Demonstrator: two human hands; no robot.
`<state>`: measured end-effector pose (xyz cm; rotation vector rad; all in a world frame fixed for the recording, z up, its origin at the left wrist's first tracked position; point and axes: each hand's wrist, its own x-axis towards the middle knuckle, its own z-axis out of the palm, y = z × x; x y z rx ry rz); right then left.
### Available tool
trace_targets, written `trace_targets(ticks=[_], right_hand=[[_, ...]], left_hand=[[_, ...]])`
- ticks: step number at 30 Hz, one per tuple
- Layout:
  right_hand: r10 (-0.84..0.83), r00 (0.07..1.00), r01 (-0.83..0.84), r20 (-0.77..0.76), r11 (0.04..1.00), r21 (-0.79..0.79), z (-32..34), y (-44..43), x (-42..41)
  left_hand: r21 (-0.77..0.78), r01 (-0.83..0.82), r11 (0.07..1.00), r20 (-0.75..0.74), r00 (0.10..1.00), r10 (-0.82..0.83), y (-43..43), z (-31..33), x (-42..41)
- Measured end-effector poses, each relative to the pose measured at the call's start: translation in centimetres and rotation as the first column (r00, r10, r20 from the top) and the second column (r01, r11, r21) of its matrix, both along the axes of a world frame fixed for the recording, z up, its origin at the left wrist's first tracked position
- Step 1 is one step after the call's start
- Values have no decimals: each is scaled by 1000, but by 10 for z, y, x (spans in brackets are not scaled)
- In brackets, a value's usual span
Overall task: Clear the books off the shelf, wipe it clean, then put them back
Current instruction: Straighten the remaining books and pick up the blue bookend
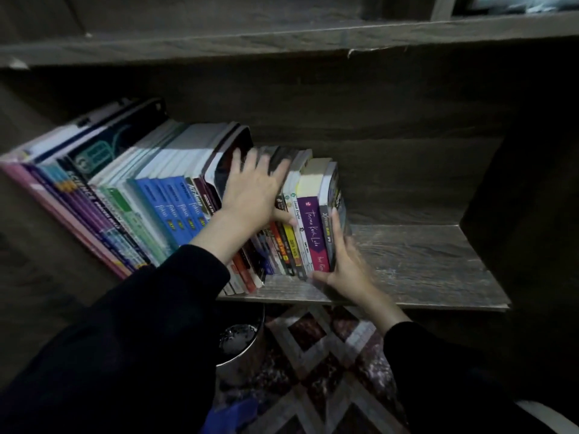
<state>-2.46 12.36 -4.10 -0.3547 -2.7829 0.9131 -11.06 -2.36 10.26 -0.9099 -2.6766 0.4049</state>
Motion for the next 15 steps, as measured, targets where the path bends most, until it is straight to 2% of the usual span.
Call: trace_targets(ticks=[2, 3, 11, 15], right_hand=[[-20, 1000, 20, 9, 999, 28, -3, -2, -5], [-27, 1000, 26, 14, 999, 35, -4, -2, -7], [-28, 999, 26, 15, 994, 105, -8, 6, -20], [48, 999, -48, 20, 999, 23, -20, 20, -15]], left_hand=[[114, 7, 993, 187, 982, -29, -6, -4, -9], [152, 18, 988, 216, 975, -51, -7, -6, -11], [122, 46, 992, 102, 993, -58, -8, -21, -14], [92, 29, 995, 203, 978, -48, -7, -13, -18]])
